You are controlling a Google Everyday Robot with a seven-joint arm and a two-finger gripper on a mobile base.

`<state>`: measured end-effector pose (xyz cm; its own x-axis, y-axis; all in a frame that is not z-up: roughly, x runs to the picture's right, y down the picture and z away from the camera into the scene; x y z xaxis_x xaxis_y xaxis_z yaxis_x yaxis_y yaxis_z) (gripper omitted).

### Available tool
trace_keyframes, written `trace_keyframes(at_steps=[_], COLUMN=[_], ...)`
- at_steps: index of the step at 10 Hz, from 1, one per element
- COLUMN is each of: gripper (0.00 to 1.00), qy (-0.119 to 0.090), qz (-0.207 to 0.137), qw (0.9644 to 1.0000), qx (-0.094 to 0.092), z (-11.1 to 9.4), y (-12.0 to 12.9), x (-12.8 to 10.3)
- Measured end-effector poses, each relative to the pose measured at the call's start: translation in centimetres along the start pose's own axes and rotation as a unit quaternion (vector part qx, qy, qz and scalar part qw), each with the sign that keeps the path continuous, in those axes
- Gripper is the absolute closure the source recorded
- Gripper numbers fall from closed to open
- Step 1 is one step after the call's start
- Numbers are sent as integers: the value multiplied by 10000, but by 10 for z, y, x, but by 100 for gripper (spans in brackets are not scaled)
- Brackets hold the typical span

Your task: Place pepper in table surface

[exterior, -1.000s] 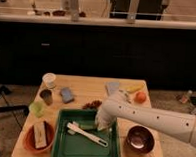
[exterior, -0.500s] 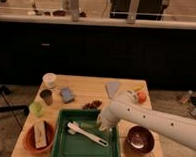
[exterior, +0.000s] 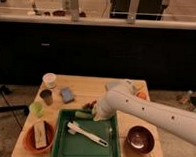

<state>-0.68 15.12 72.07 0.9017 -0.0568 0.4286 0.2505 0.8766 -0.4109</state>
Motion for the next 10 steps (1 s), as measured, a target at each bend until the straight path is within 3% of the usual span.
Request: trace_keyframes(at_steps=[3, 10], gripper=[100, 100], qy=[28, 45], qz=[327, 380], qw=[9994, 9992], qx=[106, 121], z=[-5, -4], y=[-26, -26], x=[-16, -15])
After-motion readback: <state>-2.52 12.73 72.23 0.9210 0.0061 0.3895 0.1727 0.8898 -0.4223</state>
